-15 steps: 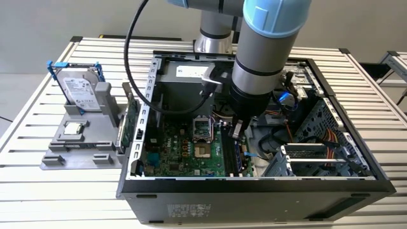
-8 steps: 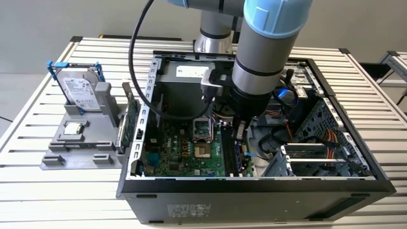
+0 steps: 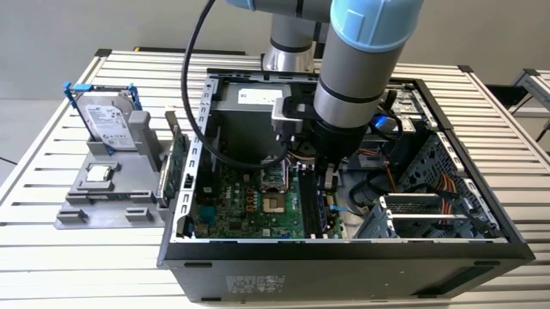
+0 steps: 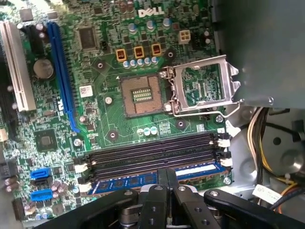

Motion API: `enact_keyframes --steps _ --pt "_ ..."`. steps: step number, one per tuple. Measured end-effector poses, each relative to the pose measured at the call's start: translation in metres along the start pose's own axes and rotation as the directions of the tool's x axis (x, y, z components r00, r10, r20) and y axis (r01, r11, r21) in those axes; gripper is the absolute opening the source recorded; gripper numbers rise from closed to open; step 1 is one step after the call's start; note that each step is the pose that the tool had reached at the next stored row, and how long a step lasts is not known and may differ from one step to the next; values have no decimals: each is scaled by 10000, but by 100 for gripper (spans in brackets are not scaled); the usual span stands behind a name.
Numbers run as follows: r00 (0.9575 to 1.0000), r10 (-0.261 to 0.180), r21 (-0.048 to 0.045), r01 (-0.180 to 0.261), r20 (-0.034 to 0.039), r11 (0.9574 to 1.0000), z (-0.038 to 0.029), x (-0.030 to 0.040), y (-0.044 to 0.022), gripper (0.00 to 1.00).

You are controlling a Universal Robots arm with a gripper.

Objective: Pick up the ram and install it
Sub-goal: 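Press down the ram until it locks into place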

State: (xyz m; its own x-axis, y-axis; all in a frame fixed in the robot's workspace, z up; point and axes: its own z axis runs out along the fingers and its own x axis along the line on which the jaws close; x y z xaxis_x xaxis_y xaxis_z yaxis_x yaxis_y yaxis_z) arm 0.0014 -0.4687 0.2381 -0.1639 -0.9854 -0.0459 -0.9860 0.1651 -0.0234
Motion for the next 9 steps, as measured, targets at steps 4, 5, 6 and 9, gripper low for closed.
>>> enact_keyframes --steps 4,5,6,9 --pt "9993 -365 -16 365 10 9993 1 -2 -4 0" --pt "9990 -450 -20 450 12 9990 1 -2 -6 0" --pt "9985 -541 -25 541 14 9985 1 -3 -8 0" --pt "9970 -773 -35 773 19 9970 1 -5 -16 0"
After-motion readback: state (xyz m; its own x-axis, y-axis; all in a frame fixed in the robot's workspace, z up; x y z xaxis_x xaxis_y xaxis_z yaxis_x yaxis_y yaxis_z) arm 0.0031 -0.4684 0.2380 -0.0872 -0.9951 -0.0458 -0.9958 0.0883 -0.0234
